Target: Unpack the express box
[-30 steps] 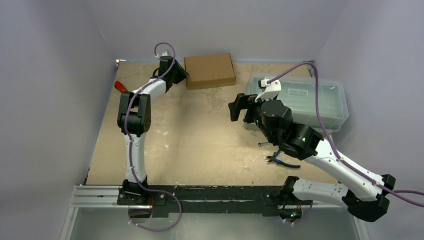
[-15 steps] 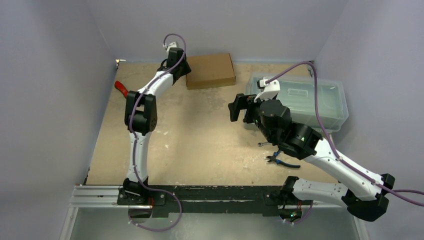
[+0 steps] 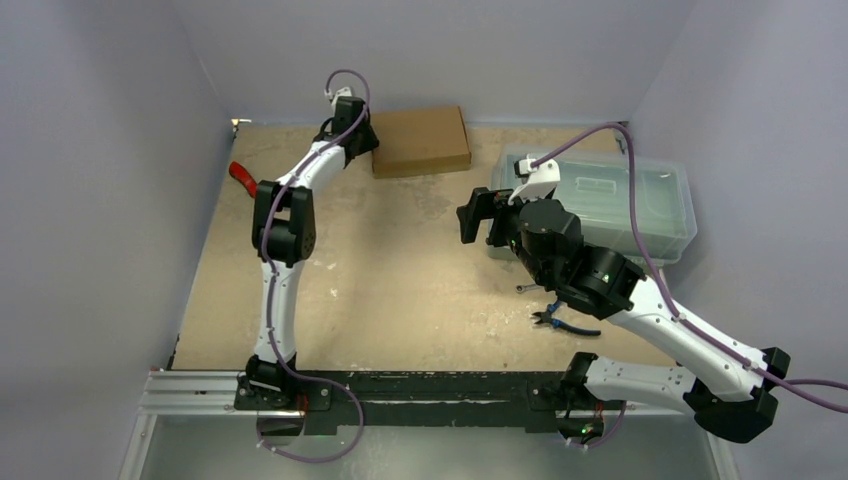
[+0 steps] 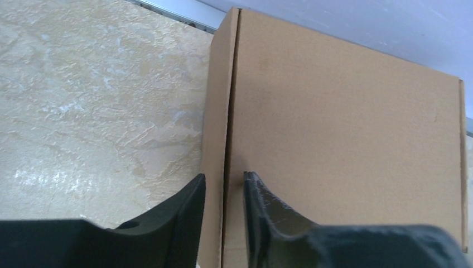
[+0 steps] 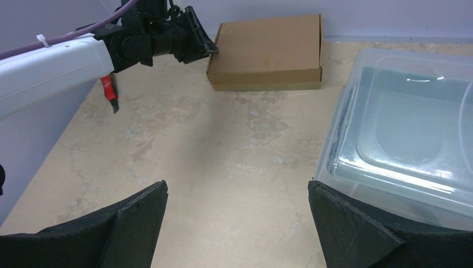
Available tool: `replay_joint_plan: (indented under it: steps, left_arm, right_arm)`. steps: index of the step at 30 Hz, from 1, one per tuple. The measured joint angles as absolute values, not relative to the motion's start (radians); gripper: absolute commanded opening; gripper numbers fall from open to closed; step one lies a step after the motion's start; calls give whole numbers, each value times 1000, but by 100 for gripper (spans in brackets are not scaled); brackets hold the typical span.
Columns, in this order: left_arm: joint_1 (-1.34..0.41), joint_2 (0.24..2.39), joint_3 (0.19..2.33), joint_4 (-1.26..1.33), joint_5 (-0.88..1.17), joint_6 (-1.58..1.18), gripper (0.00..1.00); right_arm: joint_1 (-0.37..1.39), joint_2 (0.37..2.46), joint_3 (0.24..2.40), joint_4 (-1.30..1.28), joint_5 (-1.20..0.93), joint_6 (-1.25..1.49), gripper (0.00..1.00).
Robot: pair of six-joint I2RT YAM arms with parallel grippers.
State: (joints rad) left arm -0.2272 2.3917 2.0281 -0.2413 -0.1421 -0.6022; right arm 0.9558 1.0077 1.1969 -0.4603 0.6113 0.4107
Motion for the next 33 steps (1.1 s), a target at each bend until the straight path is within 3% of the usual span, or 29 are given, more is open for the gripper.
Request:
replay_joint_plan:
  steps: [6, 15, 21, 33]
  left_arm:
    - [-209, 2394, 2027, -224, -93, -637, 11]
    - [-204, 2396, 2022, -204, -86, -642, 0]
    - [-204, 2387, 1995, -181, -98, -624, 0]
    - [-207, 1989, 1431, -161, -112, -653, 0]
  right_arm:
    - [956, 1008, 1197, -464, 611, 410, 99]
    - [956, 1007, 1197, -464, 612, 407, 99]
    - [956, 1007, 1196, -464, 618, 402, 99]
    - [956, 1028, 1186, -456, 638, 387, 99]
